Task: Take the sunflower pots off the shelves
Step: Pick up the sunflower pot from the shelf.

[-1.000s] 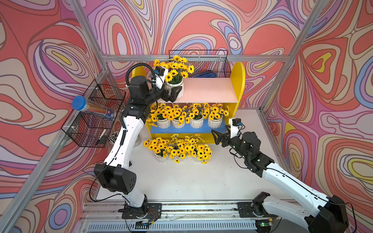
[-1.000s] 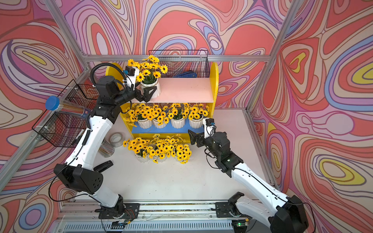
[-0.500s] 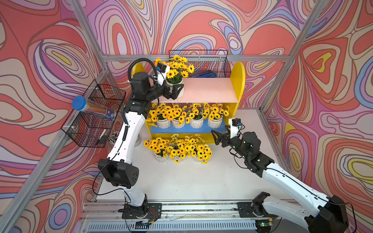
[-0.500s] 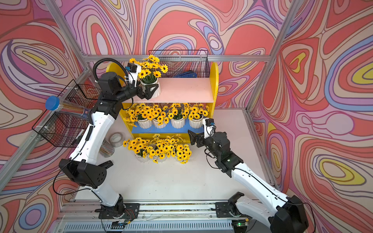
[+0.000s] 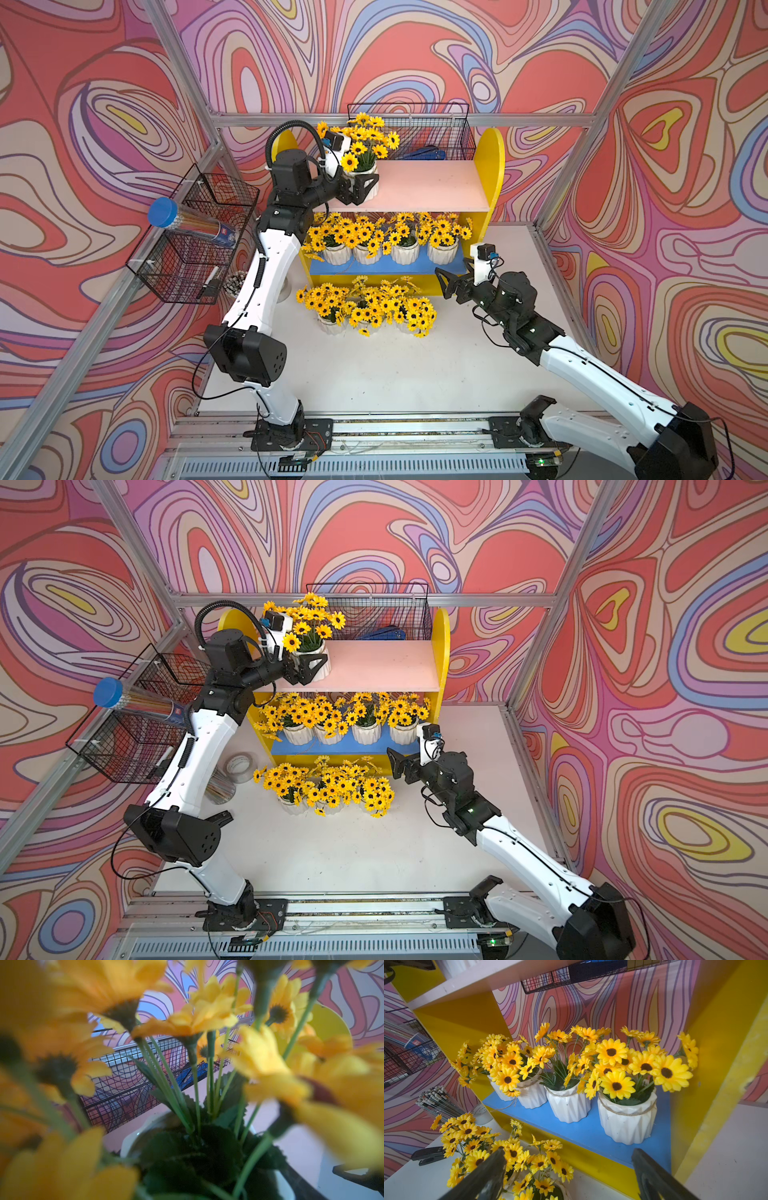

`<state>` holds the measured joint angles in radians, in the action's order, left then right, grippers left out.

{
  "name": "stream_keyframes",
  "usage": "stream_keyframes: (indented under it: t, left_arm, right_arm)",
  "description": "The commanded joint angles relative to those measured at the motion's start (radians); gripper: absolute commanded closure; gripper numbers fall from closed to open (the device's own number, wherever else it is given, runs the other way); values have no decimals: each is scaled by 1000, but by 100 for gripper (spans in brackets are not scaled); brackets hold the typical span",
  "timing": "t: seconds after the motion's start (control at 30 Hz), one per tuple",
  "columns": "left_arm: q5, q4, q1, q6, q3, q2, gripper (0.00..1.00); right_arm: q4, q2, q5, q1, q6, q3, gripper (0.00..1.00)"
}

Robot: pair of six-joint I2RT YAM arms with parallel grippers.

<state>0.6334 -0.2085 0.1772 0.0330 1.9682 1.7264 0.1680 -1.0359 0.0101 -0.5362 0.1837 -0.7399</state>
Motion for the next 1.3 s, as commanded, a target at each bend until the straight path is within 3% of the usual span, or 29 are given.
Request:
stream_keyframes:
  t: [0.0, 0.17, 1.27]
  left_arm:
    - [31, 8, 2, -7, -10, 2, 68]
    - [40, 27, 3, -25, -22, -12, 100]
    - [-57, -1, 185, 44, 104, -96, 100]
  right_arm:
    - [-4, 21, 6, 5, -12, -12, 3]
    - [-16, 31, 20, 5, -16, -12, 3]
    - [-30, 75, 175, 8, 16, -2, 4]
